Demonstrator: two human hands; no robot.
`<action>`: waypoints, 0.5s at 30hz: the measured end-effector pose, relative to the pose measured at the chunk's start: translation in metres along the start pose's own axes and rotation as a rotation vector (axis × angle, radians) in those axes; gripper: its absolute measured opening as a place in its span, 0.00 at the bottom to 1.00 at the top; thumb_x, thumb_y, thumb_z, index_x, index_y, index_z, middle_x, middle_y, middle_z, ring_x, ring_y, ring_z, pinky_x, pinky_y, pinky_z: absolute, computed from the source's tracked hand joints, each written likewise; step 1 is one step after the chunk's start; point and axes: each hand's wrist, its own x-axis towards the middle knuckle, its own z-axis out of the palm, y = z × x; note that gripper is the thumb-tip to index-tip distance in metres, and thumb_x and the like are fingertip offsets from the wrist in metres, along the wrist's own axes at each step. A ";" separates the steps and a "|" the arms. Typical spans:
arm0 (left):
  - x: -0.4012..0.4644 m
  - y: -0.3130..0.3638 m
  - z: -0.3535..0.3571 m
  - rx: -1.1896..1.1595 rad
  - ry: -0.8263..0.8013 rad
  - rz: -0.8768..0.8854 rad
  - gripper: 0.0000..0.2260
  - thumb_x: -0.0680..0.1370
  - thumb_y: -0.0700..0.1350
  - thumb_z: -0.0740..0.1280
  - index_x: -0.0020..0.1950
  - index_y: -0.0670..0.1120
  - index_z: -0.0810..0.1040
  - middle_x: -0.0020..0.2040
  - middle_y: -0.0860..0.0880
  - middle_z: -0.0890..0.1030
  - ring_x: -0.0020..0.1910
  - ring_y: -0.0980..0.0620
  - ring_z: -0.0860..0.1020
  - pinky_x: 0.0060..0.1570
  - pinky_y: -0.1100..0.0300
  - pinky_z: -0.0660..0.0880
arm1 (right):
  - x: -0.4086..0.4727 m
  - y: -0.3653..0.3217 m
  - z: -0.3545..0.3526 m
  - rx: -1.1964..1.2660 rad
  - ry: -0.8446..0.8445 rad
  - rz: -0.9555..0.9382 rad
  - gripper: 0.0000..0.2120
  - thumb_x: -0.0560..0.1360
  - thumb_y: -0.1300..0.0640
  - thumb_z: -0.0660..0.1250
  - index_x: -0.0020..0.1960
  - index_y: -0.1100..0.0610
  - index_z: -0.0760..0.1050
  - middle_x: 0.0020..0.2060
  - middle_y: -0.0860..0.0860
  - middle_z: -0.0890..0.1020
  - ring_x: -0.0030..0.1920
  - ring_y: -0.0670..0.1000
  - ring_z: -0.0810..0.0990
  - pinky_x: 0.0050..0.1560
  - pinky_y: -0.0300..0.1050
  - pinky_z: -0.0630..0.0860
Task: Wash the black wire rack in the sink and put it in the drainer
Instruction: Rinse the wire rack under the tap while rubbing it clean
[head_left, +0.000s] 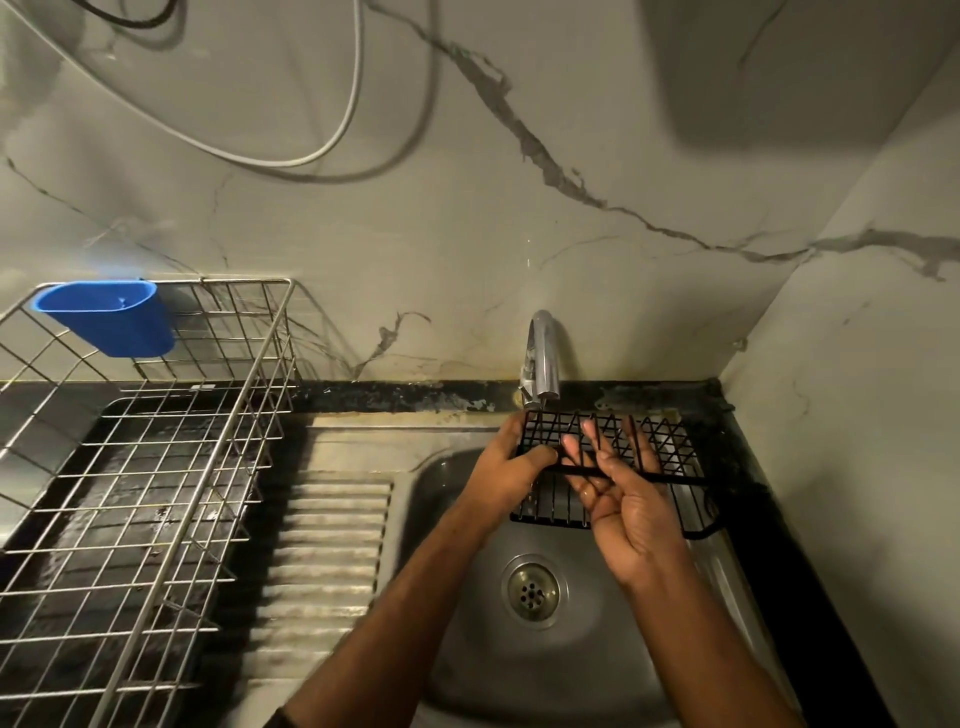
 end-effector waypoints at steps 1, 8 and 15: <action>0.000 0.001 -0.001 -0.008 -0.003 -0.005 0.18 0.79 0.42 0.70 0.68 0.54 0.75 0.59 0.51 0.83 0.58 0.54 0.81 0.54 0.63 0.77 | -0.001 0.001 0.001 -0.002 -0.003 0.003 0.27 0.80 0.70 0.57 0.73 0.49 0.66 0.62 0.58 0.81 0.58 0.59 0.83 0.55 0.53 0.81; 0.002 0.001 -0.004 -0.061 -0.058 -0.050 0.17 0.75 0.45 0.70 0.63 0.56 0.79 0.57 0.52 0.85 0.59 0.51 0.82 0.56 0.56 0.76 | -0.001 0.001 0.000 0.012 0.009 -0.001 0.27 0.80 0.71 0.57 0.74 0.49 0.65 0.61 0.58 0.81 0.58 0.59 0.82 0.54 0.52 0.82; 0.004 0.004 0.002 -0.074 -0.100 -0.053 0.20 0.76 0.44 0.71 0.67 0.55 0.78 0.59 0.50 0.85 0.59 0.51 0.82 0.55 0.57 0.78 | -0.001 -0.003 -0.002 -0.022 0.026 -0.051 0.28 0.80 0.70 0.58 0.74 0.48 0.66 0.61 0.58 0.81 0.59 0.59 0.82 0.54 0.53 0.81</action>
